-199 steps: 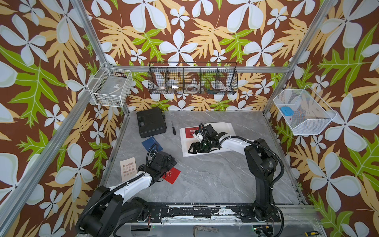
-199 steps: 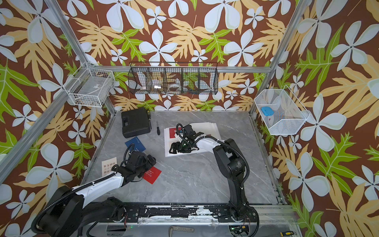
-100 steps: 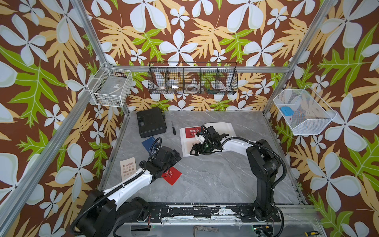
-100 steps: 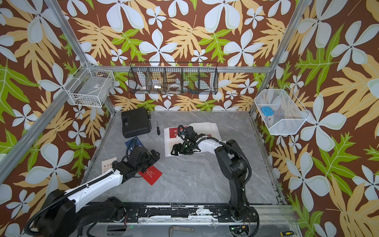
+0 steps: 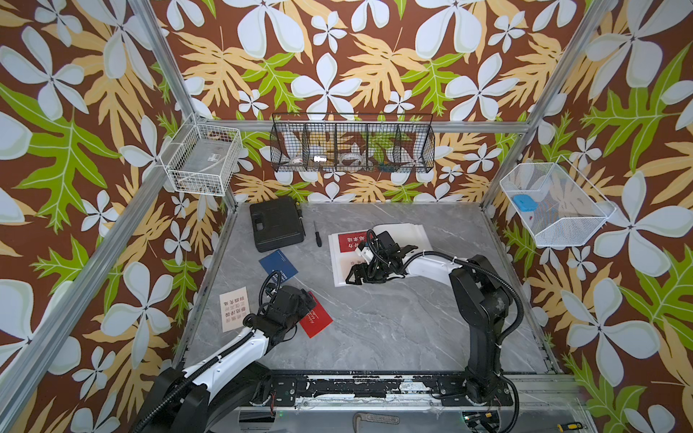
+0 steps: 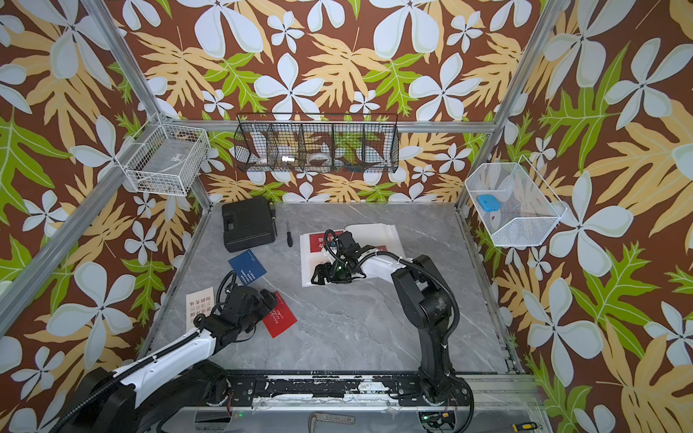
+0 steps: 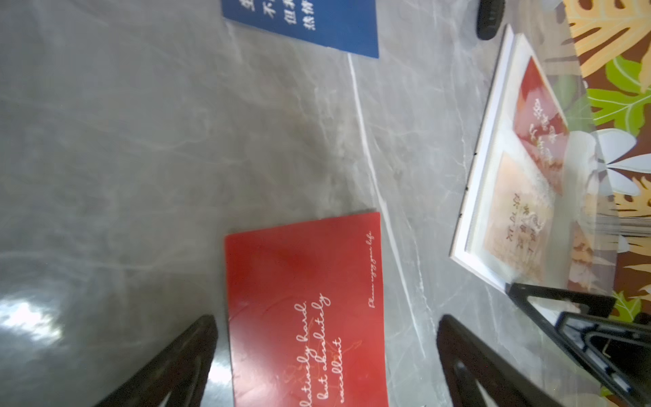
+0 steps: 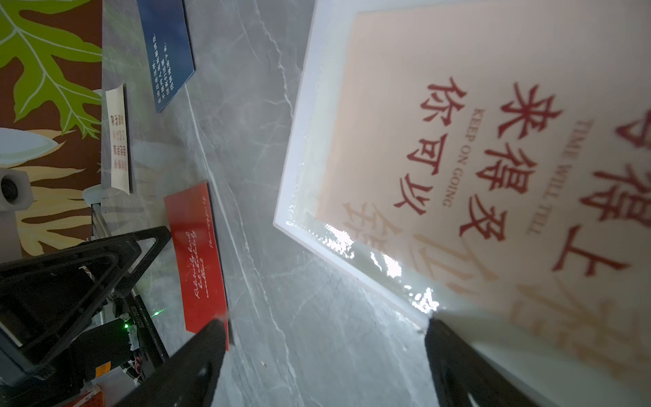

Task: Place the photos into the photo albums
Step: Move the photo to the center of the board.

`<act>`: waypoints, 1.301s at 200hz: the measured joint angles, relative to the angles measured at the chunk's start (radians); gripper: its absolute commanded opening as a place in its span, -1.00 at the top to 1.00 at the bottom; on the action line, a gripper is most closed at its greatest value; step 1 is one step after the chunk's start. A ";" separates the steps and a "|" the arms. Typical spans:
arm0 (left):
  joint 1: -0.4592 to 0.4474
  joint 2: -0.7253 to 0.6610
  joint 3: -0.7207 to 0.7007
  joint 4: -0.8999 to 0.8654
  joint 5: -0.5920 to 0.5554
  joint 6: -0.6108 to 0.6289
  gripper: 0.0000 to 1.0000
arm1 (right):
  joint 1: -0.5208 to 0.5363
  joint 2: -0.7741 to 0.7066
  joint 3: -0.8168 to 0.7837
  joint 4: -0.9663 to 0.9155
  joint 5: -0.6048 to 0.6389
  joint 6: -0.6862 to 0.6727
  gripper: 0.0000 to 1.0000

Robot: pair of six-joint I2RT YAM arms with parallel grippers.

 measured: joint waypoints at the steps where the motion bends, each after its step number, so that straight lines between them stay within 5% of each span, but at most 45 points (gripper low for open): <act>1: 0.000 0.002 -0.001 0.006 0.002 0.001 -1.00 | 0.000 0.000 0.000 0.000 0.000 0.000 -0.83; 95: -0.052 0.095 -0.012 0.231 0.162 -0.002 -1.00 | 0.037 0.009 -0.037 0.074 -0.029 0.061 -0.73; 191: -0.125 0.029 0.060 -0.051 0.191 0.026 -0.98 | 0.063 0.010 -0.099 0.184 -0.077 0.134 -0.43; 260: -0.169 0.054 0.020 0.060 0.200 0.011 -1.00 | 0.080 0.004 -0.108 0.172 -0.092 0.150 -0.35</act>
